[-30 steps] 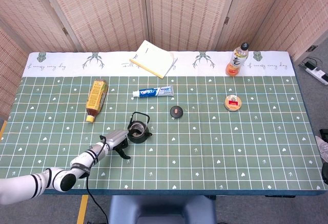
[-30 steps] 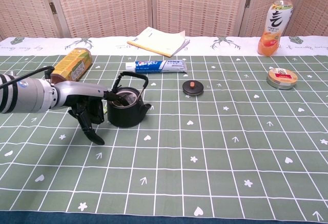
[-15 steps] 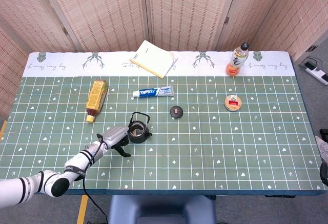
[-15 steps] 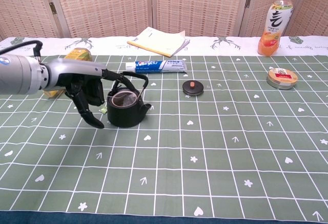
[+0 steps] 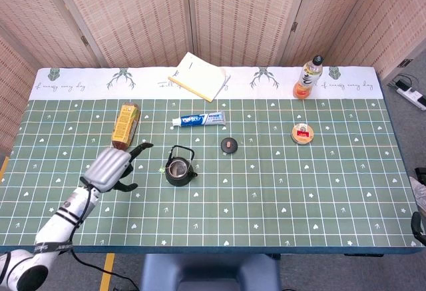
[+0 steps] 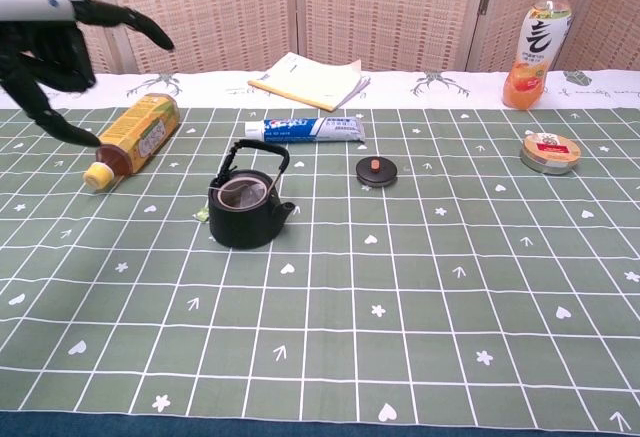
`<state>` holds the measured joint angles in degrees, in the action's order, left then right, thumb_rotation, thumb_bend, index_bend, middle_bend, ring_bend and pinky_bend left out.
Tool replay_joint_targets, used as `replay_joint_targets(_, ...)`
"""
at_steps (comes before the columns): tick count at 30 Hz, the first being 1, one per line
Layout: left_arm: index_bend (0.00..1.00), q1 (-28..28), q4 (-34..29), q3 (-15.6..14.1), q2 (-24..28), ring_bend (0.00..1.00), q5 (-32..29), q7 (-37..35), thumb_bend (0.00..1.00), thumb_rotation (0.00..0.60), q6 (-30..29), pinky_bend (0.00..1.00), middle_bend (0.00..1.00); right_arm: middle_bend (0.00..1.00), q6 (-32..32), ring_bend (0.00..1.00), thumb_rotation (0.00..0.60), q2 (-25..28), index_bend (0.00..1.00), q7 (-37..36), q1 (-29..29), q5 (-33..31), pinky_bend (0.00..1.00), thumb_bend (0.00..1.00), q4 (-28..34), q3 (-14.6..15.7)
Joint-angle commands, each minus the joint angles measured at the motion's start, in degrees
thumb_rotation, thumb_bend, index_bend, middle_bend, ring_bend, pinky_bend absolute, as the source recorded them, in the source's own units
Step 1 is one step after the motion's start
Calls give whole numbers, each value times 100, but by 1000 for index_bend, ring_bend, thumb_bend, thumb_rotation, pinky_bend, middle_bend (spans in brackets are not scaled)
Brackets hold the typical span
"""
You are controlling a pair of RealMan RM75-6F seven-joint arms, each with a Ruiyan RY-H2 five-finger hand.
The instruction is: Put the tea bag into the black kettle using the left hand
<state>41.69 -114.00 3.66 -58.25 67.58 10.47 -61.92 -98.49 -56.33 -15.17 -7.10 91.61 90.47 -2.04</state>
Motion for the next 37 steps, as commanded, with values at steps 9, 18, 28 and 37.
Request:
replay_joint_targets(9, 101, -2960, 1077, -1171, -450, 932, 2198, 1200, 117, 529, -3608, 1000, 949, 0, 168, 0, 600, -114, 0, 473, 92, 182, 0, 606, 92, 101)
replay_joint_targets(18, 130, -3708, 2035, -1257, -1012, 877, 2806, 984, 93, 585, -4288, 1000, 917, 0, -37, 0, 600, -243, 0, 908, -2, 317, 0, 606, 145, 146)
replay_joint_targets(28, 35, -3885, 1852, -1049, -1040, 431, 2672, 1006, 90, 581, -4031, 610, 503, 0, -186, 0, 600, -226, 0, 852, -59, 529, 0, 605, 162, 239)
replay_joint_targets(37, 23, -4008, 1928, -888, -1042, 150, 2811, 881, 89, 581, -4026, 237, 198, 0, -3, 0, 600, -234, 0, 936, 39, 503, 0, 606, 199, 234)
